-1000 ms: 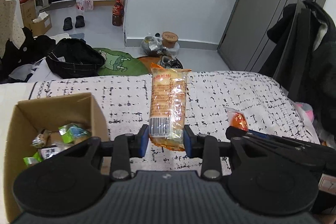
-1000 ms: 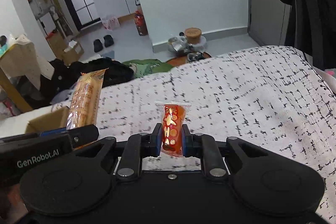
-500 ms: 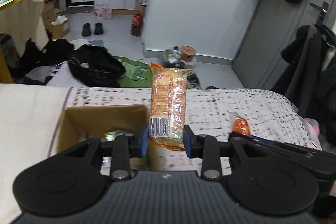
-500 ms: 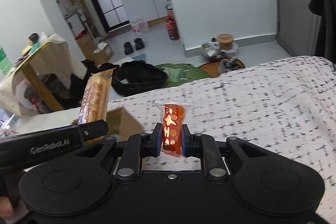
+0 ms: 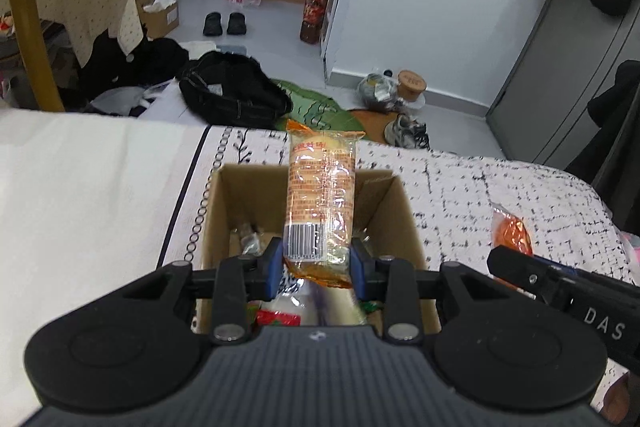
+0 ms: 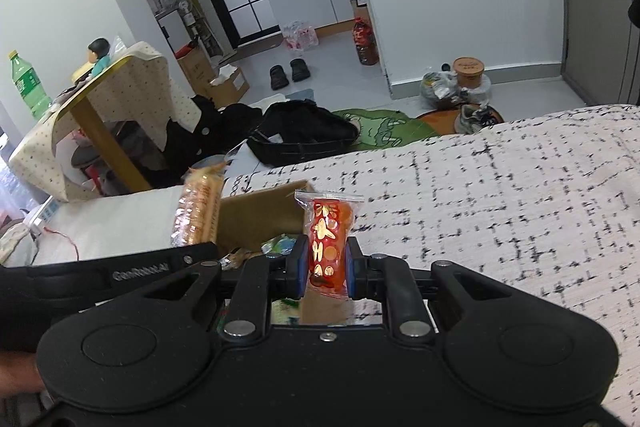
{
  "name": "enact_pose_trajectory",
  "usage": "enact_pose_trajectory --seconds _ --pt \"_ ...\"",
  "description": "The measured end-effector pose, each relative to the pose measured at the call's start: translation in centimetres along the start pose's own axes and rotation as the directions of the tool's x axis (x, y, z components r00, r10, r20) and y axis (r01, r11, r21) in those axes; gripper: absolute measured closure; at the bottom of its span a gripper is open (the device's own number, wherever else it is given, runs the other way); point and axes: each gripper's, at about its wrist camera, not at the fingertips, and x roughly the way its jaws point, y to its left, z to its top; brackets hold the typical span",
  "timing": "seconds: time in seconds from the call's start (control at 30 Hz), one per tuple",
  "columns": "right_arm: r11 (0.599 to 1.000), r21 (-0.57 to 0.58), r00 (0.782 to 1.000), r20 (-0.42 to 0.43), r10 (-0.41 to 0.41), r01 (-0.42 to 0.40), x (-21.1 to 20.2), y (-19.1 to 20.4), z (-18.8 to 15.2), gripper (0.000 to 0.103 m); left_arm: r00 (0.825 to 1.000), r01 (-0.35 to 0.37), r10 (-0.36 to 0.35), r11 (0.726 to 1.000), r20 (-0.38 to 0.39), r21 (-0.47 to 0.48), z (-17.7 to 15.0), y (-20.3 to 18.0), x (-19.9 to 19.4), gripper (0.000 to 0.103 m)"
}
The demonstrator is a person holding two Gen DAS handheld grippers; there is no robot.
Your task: Organize snacks
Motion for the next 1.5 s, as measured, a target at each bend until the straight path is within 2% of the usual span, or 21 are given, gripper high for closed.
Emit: enact_pose_trajectory --seconds 0.23,0.47,0.67,0.7,0.73,0.8,0.93,1.07,1.5 --pt "1.000 -0.022 1.000 -0.010 0.020 -0.020 0.2 1.5 -0.6 0.085 0.998 -0.027 0.025 0.999 -0.059 -0.023 -1.2 0.9 1.9 0.064" --pt "1.000 -0.020 1.000 -0.023 0.019 -0.020 0.5 1.8 -0.9 0.085 1.000 -0.020 0.018 0.996 -0.020 -0.088 -1.1 2.3 0.2 0.055" --pt "0.997 -0.033 0.997 -0.056 0.061 -0.063 1.2 2.9 -1.2 0.082 1.000 -0.013 0.014 0.995 0.013 -0.100 -1.0 2.9 -1.0 0.049" --pt "0.997 -0.040 0.996 -0.058 0.065 -0.067 1.3 3.0 -1.2 0.075 1.000 -0.011 0.012 0.995 0.014 -0.101 -1.0 2.9 -1.0 0.049" --pt "0.997 -0.050 0.997 -0.056 0.060 -0.062 1.3 3.1 -1.2 0.055 1.000 -0.010 0.011 0.995 0.014 -0.102 -1.0 3.0 -1.1 0.049" --pt "0.998 -0.052 0.999 -0.041 0.032 -0.034 1.2 3.0 -1.0 0.040 1.000 -0.009 0.010 0.995 0.015 -0.101 -1.0 3.0 -1.3 0.049" --pt "0.999 -0.035 1.000 -0.020 0.011 -0.012 0.5 1.9 -0.6 0.041 1.000 -0.006 0.007 0.996 0.013 -0.092 -1.0 3.0 -1.6 0.044" --pt "0.999 -0.044 1.000 -0.019 0.004 -0.005 -0.1 1.3 -0.5 0.041 1.000 -0.004 0.005 0.997 0.018 -0.082 -1.3 2.7 -2.1 0.032" --pt "0.999 -0.041 0.997 -0.070 0.017 -0.020 -3.7 -0.9 -0.2 0.041 1.000 0.005 -0.004 0.997 0.014 -0.073 -2.0 0.8 -4.9 0.023"
